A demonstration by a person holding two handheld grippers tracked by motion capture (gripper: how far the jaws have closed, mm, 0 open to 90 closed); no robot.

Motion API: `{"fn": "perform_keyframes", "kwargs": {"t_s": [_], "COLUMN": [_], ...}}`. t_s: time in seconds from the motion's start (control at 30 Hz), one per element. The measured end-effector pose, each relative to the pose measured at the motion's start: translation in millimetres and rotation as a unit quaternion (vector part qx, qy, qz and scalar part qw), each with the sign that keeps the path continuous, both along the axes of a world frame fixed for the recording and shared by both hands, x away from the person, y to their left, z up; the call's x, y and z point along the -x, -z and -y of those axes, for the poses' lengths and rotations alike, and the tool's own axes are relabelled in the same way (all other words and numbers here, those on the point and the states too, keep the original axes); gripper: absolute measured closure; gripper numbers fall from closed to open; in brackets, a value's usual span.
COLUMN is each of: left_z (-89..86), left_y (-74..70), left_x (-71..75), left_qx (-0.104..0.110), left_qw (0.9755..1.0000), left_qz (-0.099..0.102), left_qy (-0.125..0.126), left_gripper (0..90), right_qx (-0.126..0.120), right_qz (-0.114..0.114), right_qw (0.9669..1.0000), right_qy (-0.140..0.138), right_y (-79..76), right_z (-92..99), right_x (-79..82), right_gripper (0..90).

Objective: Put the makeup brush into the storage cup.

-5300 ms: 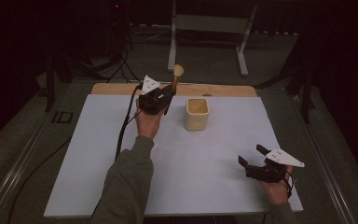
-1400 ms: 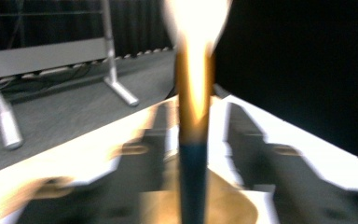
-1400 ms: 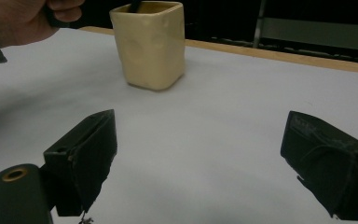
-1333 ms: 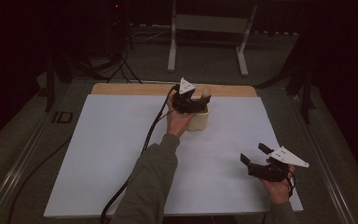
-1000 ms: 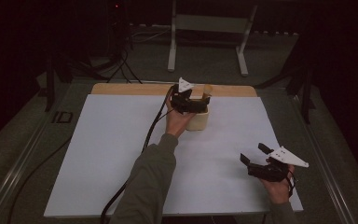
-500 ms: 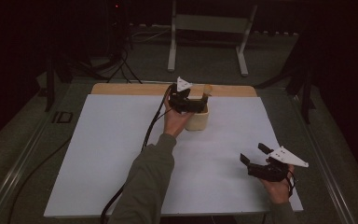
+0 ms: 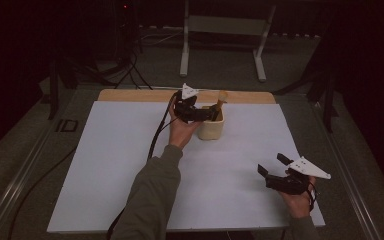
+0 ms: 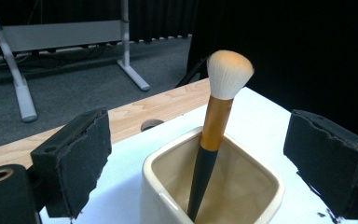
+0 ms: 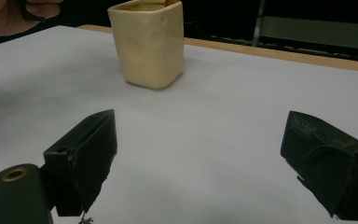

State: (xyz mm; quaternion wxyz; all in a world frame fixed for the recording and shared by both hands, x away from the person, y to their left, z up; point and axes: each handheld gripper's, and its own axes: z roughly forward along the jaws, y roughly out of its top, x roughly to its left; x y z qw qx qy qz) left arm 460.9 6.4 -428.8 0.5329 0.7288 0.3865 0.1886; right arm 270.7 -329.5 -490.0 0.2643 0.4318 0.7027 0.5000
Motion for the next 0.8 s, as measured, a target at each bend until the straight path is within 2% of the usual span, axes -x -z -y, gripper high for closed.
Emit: {"fn": "perform_keyframes", "kwargs": {"t_s": [0.2,0.37,0.73,0.8], "left_z": [-6.0,-14.2,-51.1,-57.8], "left_y": [1.8,2.9,-2.3,-2.4], "left_x": [9.2,21.3,43.1,47.6], "left_qx": [-0.004,-0.011,-0.008,-0.013], "left_qw": [1.0000,0.9998,0.9999,0.9998], "left_qz": [-0.002,0.005,0.011,0.012], "left_qy": [0.007,0.013,-0.003,-0.007], "left_gripper": [8.4,8.4,8.4,8.4], "right_qx": [0.002,0.001,0.002,0.002], "right_qz": [0.000,0.000,-0.001,0.000], "right_qw": [1.0000,1.0000,1.0000,1.0000], "right_qy": [-0.001,-0.001,-0.003,-0.002], "right_y": [-0.1,0.0,-0.2,-0.3], "right_z": [-0.5,-0.5,-1.8,-1.7], "right_x": [0.0,0.1,0.3,0.6], "right_gripper": [10.6,10.7,10.6,10.6]}}
